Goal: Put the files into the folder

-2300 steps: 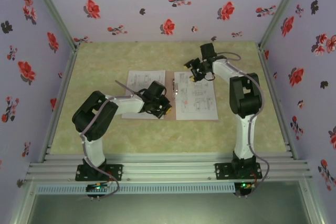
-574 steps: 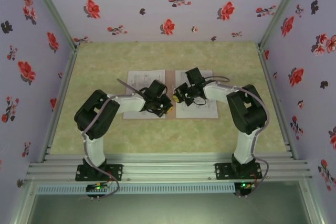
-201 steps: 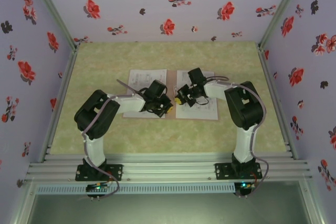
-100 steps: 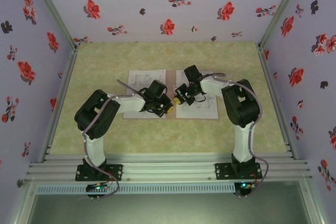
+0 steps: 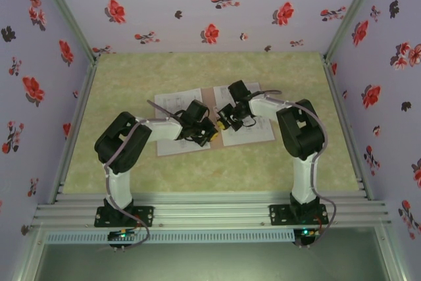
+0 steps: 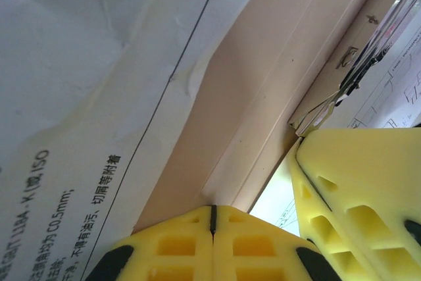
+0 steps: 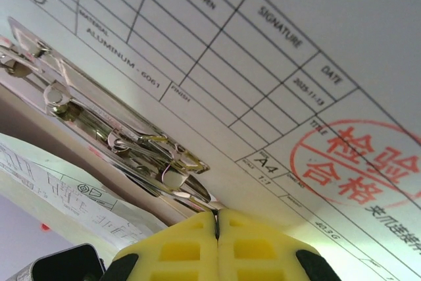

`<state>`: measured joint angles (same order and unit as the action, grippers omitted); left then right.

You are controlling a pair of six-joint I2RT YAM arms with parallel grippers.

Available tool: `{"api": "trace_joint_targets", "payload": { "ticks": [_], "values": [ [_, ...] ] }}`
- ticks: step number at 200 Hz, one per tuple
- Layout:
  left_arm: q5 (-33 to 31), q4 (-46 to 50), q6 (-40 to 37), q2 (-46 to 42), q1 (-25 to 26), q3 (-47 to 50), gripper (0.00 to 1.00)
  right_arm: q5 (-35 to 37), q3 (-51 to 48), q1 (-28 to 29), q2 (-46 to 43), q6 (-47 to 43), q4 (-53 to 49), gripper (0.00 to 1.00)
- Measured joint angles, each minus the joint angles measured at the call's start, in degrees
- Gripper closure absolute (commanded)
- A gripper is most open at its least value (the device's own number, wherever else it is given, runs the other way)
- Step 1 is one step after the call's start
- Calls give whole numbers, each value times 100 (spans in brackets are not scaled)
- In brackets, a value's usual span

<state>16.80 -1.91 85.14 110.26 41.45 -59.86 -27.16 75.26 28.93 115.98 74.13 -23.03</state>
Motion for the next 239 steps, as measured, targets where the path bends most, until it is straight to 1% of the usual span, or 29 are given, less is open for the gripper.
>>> {"api": "trace_joint_targets", "payload": {
  "ticks": [16,36,80,99,126,136,144,155,163,177,202,212,221,239],
  "values": [
    [0,22,-24,0,0,-15,100,42,0,31,-24,50,-4,90],
    [-2,57,-63,4,0,-46,100,42,0,90,-37,131,-22,88],
    [-11,153,-173,17,0,-111,100,63,-28,151,-37,153,-111,80],
    [-33,203,-210,17,0,-138,100,70,-28,151,-52,149,-111,74],
    [-72,315,-306,17,2,-195,100,173,-9,151,-203,94,-326,61],
    [-101,422,-363,15,2,-245,95,219,33,151,-291,81,-446,58],
    [-140,546,-420,13,0,-297,90,254,63,144,-372,55,-503,56],
    [-201,730,-535,-7,0,-365,77,313,109,129,-518,22,-590,54],
    [-234,868,-595,-39,0,-409,70,345,127,103,-649,-24,-629,53],
    [-313,1126,-684,-155,0,-516,62,389,138,15,-859,-118,-671,53],
    [-422,1521,-859,-608,-76,-647,54,476,153,-398,-1117,-494,-741,54],
    [-439,1657,-922,-855,-170,-651,52,474,190,-625,-1121,-686,-785,58],
    [-472,1808,-1016,-1106,-337,-651,49,474,216,-841,-1095,-892,-820,61],
    [-531,2081,-1252,-1543,-883,-654,45,503,328,-1211,-977,-1283,-935,61]
  ]
}}
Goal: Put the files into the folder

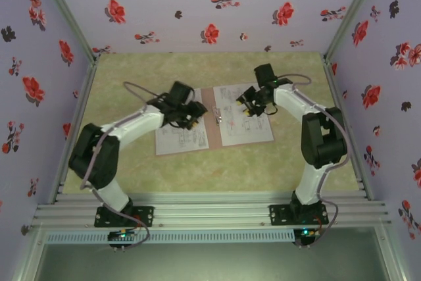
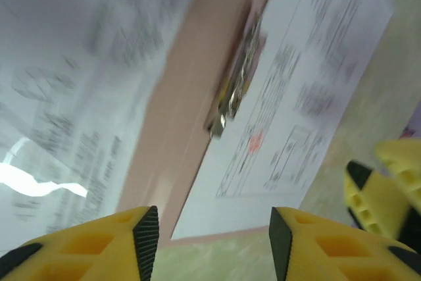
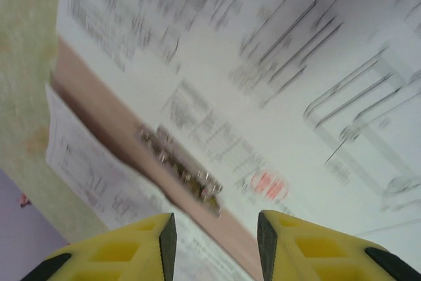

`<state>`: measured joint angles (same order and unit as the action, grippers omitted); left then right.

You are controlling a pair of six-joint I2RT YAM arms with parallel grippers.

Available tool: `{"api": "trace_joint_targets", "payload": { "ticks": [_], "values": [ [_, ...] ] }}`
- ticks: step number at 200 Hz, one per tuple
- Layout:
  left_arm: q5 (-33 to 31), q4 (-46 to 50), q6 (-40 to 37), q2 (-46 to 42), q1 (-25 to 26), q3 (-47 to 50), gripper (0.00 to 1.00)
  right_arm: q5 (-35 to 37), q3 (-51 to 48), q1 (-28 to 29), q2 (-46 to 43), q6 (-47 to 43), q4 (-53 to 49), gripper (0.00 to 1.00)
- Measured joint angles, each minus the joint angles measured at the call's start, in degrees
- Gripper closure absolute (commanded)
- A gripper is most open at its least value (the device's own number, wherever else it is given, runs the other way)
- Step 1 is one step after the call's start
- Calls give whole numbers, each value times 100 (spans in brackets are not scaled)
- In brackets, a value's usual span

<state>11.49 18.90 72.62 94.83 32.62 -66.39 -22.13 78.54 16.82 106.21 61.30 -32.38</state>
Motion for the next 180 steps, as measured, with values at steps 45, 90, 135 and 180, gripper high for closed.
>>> {"api": "trace_joint_targets", "payload": {
  "ticks": [45,90,135,180],
  "values": [
    [-262,540,-730,-496,-1875,190,34,13,492,-254,739,-697,-264,59],
    [-179,409,-1364,-57,-2850,313,31,15,564,-243,1180,-835,-424,57],
    [223,-295,-2059,1025,-2909,109,30,15,564,-243,1241,-837,-483,57],
    [-205,240,-1818,304,-2330,293,31,35,564,-240,1241,-820,-505,56]
  ]
}}
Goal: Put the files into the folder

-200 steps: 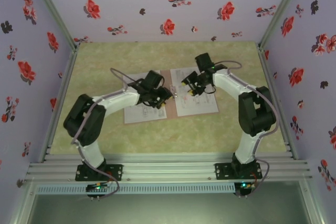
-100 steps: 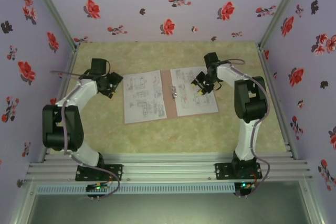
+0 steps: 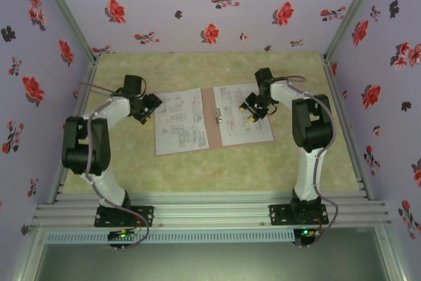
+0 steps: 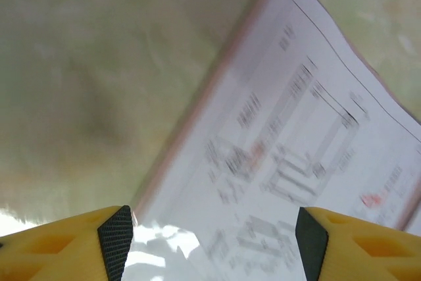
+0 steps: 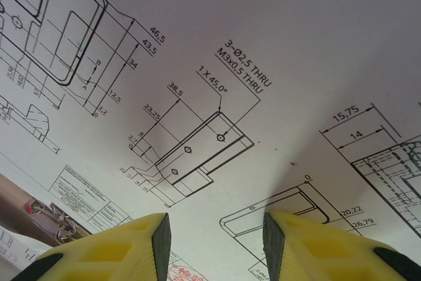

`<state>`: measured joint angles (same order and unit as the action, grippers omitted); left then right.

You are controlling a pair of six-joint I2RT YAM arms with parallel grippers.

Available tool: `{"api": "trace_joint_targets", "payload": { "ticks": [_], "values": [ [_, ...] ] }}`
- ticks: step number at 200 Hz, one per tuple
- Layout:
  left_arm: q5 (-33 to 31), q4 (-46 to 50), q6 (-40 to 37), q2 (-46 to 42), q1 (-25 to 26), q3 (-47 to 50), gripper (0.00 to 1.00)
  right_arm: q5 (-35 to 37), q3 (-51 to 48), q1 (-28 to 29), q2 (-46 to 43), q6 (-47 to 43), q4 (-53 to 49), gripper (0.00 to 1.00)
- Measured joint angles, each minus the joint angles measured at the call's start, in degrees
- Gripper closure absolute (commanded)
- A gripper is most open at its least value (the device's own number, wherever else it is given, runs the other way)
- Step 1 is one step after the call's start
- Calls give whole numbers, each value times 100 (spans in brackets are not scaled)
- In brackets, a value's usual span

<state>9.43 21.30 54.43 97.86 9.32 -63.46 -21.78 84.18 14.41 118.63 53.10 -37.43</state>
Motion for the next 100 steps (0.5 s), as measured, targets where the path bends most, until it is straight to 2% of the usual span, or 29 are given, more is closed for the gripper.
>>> {"api": "trace_joint_targets", "payload": {
  "ticks": [31,100],
  "values": [
    [-190,243,387,-914,595,592,30,39,-2,22,11,0,-2,56],
    [-254,319,804,-1281,721,1974,27,48,-2,48,33,0,-7,56]
  ]
}}
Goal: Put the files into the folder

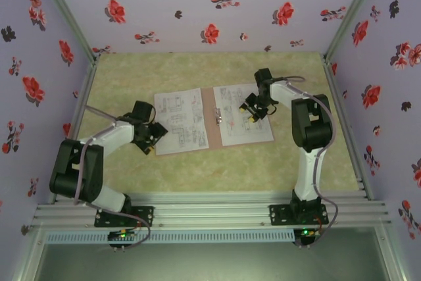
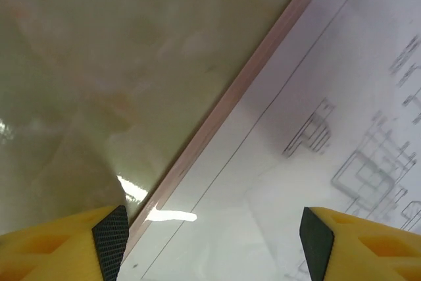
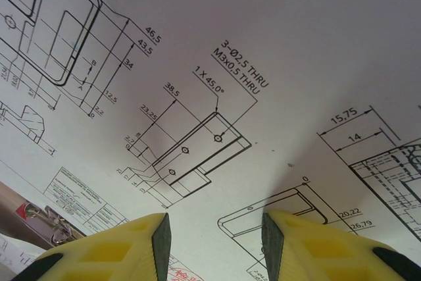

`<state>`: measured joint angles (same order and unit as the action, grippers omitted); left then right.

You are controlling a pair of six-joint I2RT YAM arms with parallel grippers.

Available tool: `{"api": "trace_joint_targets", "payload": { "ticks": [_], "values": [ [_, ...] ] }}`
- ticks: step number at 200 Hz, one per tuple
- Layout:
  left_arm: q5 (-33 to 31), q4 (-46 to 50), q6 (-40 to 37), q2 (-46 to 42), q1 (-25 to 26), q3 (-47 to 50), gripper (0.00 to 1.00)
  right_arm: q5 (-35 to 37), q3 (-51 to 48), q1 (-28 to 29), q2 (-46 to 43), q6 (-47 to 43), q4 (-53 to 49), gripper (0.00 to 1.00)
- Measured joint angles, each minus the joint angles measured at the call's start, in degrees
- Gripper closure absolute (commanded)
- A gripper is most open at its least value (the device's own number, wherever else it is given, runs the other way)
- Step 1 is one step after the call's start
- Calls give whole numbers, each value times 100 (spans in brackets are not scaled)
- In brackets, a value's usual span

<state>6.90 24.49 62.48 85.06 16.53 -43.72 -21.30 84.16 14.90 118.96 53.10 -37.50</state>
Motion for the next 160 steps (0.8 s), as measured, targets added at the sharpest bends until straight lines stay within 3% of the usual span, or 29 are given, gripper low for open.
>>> {"api": "trace_joint_targets", "payload": {
  "ticks": [114,160],
  "values": [
    [-7,-339,184,-181,90,306,29,9,-26,7,22,-2,11,56],
    [275,-245,-356,-227,289,-85,30,9,-26,7,31,-2,7,57]
  ]
}}
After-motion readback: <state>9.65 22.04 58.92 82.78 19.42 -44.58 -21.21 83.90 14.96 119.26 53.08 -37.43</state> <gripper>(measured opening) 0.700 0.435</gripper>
